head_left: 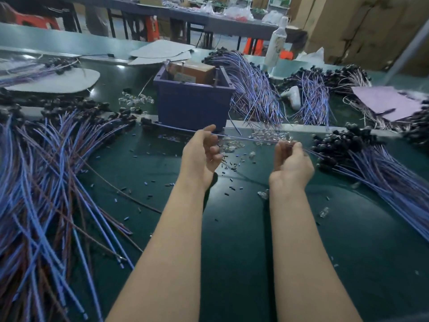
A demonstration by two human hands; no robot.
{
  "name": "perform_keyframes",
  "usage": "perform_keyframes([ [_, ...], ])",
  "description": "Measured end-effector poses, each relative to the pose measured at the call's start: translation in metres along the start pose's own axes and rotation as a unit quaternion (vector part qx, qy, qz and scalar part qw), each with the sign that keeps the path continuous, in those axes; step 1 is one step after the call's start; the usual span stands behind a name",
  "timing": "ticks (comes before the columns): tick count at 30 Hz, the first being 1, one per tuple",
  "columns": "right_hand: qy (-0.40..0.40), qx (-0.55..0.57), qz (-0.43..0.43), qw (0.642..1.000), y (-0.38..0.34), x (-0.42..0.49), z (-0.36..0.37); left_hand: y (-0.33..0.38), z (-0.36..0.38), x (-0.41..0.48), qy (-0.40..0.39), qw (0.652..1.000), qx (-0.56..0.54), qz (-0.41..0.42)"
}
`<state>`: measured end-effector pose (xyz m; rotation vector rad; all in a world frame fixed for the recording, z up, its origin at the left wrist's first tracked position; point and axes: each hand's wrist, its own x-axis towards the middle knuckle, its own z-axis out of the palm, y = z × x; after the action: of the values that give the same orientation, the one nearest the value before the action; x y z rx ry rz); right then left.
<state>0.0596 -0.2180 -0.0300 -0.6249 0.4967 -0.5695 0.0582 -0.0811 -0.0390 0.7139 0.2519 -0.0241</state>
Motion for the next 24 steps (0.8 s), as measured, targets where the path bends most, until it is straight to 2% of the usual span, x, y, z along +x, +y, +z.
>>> perform_keyframes([
  [2,-0.008,-0.013,0.009,1.0,0.003,0.0,0.0,-0.001,-0.002,0.002,0.013,0.999,0.011,0.034],
  [4,-0.061,-0.062,0.043,0.995,0.012,-0.007,0.003,-0.004,-0.001,0.004,0.016,0.998,0.04,0.047],
  [7,-0.188,-0.207,0.061,0.958,0.035,-0.024,0.01,-0.012,0.003,0.002,-0.012,0.996,0.081,0.016],
  [9,-0.224,-0.249,0.034,0.942,0.044,-0.031,0.014,-0.014,0.003,0.001,-0.02,0.995,0.096,-0.002],
  [13,-0.194,-0.211,0.022,0.958,0.041,-0.029,0.014,-0.012,0.001,0.003,-0.013,0.995,0.097,-0.026],
  [20,-0.145,-0.111,0.118,0.976,0.033,-0.026,0.012,-0.011,0.0,0.001,-0.028,0.993,0.105,-0.037],
  [22,-0.144,-0.107,0.129,0.975,0.033,-0.026,0.011,-0.011,0.0,0.001,-0.038,0.994,0.101,-0.029],
  [24,-0.154,-0.151,0.112,0.97,0.035,-0.025,0.009,-0.011,0.001,0.002,-0.044,0.995,0.092,-0.008],
])
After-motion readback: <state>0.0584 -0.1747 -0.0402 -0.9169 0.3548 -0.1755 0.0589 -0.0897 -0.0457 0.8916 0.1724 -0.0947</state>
